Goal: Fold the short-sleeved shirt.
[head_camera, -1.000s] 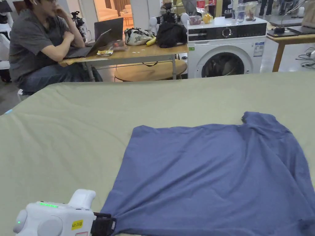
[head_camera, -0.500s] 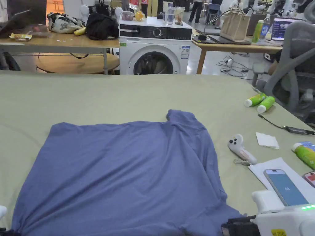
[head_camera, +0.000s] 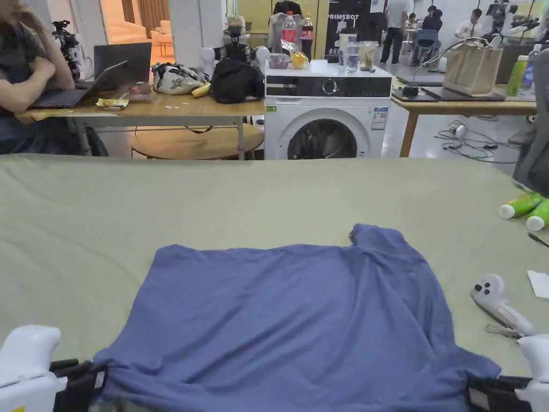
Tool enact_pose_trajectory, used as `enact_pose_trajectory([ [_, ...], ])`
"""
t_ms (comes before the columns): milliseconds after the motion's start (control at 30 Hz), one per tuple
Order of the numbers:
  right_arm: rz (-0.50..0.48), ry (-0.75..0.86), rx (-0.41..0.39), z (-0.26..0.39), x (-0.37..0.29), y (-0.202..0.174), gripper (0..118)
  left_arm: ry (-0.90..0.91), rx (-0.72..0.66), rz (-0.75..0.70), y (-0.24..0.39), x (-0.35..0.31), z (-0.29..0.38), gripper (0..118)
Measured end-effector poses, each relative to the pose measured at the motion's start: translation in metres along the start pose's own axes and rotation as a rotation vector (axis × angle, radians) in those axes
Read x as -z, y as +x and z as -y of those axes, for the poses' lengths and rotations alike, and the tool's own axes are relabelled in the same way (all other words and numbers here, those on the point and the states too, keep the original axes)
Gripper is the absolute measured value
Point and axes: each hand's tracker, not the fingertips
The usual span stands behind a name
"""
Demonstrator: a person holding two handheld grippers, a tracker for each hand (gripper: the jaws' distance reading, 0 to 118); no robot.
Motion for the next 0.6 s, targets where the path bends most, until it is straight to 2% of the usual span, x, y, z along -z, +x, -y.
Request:
enact_pose_trajectory([
  [33,0.006,0.031,0.026,-0.013,0.007,0.007,5,0.027,-0.015,0.013,-0.004,0.004,-0.013,2],
  [133,-0.033,0.112,0.183,-0.047,0.038,0.020,5,0.067,-0.046,-0.006,-0.017,0.038,-0.048,2],
  [233,0.028,0.124,0.155,-0.077,0.081,0.015,5,0.043,-0.058,-0.032,-0.025,0.094,-0.078,2],
  [367,0.086,0.109,0.215,-0.096,0.137,0.023,5,0.010,-0.110,-0.073,-0.032,0.156,-0.099,2],
  [467,0.125,0.104,0.217,-0.089,0.161,0.023,6,-0.014,-0.117,-0.104,-0.028,0.185,-0.099,2],
  [500,0.151,0.107,0.206,-0.085,0.165,0.022,11,-0.040,-0.090,-0.135,-0.024,0.191,-0.099,2],
  [533,0.166,0.117,0.189,-0.081,0.166,0.021,33,-0.042,-0.055,-0.159,-0.020,0.194,-0.100,14],
  [567,0.170,0.149,0.178,-0.078,0.164,0.020,58,-0.008,-0.054,-0.152,-0.017,0.190,-0.099,33],
  [600,0.174,0.184,0.174,-0.076,0.159,0.017,74,0.032,-0.068,-0.130,-0.015,0.185,-0.097,54],
])
